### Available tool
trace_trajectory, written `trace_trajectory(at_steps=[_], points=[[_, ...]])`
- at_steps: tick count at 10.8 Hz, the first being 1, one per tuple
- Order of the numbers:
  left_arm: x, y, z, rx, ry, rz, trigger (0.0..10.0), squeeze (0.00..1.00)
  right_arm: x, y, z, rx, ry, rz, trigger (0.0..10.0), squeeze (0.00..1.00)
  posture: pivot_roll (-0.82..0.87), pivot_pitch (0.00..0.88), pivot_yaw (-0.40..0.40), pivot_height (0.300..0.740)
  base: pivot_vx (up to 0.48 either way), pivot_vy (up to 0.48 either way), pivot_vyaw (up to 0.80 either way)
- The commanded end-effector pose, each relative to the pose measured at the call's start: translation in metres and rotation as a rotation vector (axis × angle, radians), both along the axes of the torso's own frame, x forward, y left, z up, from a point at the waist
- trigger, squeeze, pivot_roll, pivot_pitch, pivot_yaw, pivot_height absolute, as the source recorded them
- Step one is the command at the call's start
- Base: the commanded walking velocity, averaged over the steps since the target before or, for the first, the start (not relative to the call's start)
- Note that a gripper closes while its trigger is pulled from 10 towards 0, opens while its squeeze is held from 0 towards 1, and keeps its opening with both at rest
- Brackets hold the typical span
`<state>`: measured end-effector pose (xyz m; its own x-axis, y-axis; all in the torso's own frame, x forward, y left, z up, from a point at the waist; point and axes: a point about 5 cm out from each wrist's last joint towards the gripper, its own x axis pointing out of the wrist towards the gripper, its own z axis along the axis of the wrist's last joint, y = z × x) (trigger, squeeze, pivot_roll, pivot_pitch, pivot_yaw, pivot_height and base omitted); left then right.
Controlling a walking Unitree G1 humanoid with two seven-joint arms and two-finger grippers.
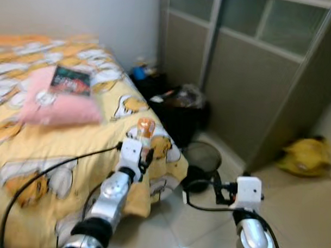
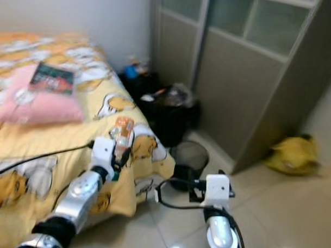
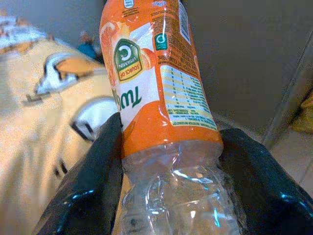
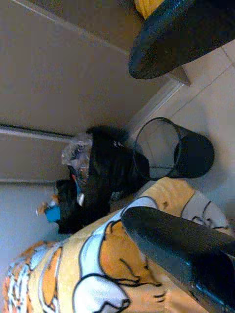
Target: Clean up the room
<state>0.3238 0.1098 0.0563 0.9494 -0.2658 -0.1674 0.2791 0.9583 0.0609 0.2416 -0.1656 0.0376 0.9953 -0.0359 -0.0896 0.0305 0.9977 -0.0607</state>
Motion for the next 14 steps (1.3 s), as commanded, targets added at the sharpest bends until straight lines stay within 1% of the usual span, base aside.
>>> trace_trajectory(at_steps=[1, 2, 3, 4, 5, 7, 8, 13, 14], points=[[0.006, -0.003, 0.008, 0.0, -0.028, 0.004, 10.0, 0.0, 0.004, 0.0, 0.004, -0.011, -0.013, -0.001, 10.0, 0.0, -0.08, 0.0, -0.006, 0.74, 0.0, -0.428, 0.56], [0.006, 0.0, 0.006, -0.002, -0.012, 0.036, 10.0, 0.0, 0.004, 0.0, 0.003, -0.012, -0.011, 0.0, 10.0, 0.0, -0.08, 0.0, -0.005, 0.74, 0.0, 0.0, 0.55], [0.004, 0.005, 0.005, -0.033, -0.02, 0.063, 10.0, 0.0, 0.004, 0.0, 0.002, 0.01, -0.009, -0.017, 10.0, 0.0, -0.08, 0.0, -0.003, 0.74, 0.0, 0.0, 0.0], [0.003, 0.004, 0.002, -0.016, -0.008, 0.069, 10.0, 0.0, 0.004, 0.0, 0.002, 0.005, -0.007, -0.013, 10.0, 0.0, -0.07, 0.0, -0.004, 0.74, 0.368, -0.307, 0.0], [0.003, 0.002, 0.002, -0.023, -0.007, 0.068, 10.0, 0.0, 0.004, 0.0, 0.002, 0.005, -0.008, -0.011, 10.0, 0.0, -0.07, 0.0, -0.004, 0.74, 0.368, -0.304, 0.0], [0.001, 0.001, 0.0, -0.011, -0.006, 0.054, 10.0, 0.0, 0.004, 0.0, 0.001, -0.003, -0.01, -0.003, 10.0, 0.0, -0.07, 0.0, 0.0, 0.74, 0.368, -0.304, 0.0], [0.001, 0.001, 0.0, -0.007, -0.005, 0.053, 10.0, 0.0, 0.005, 0.001, 0.001, -0.004, -0.012, -0.004, 10.0, 0.0, -0.07, 0.0, 0.001, 0.74, 0.368, -0.304, 0.44], [0.005, -0.004, 0.004, 0.004, -0.027, 0.031, 10.0, 0.0, 0.003, -0.001, 0.001, -0.017, -0.013, -0.006, 10.0, 0.0, -0.08, 0.0, 0.004, 0.74, 0.37, -0.301, 0.74], [0.003, -0.005, 0.003, 0.029, -0.03, 0.027, 10.0, 0.0, 0.003, -0.003, 0.001, -0.019, -0.015, -0.012, 10.0, 0.0, -0.09, 0.0, 0.007, 0.74, 0.356, -0.319, 0.71]])
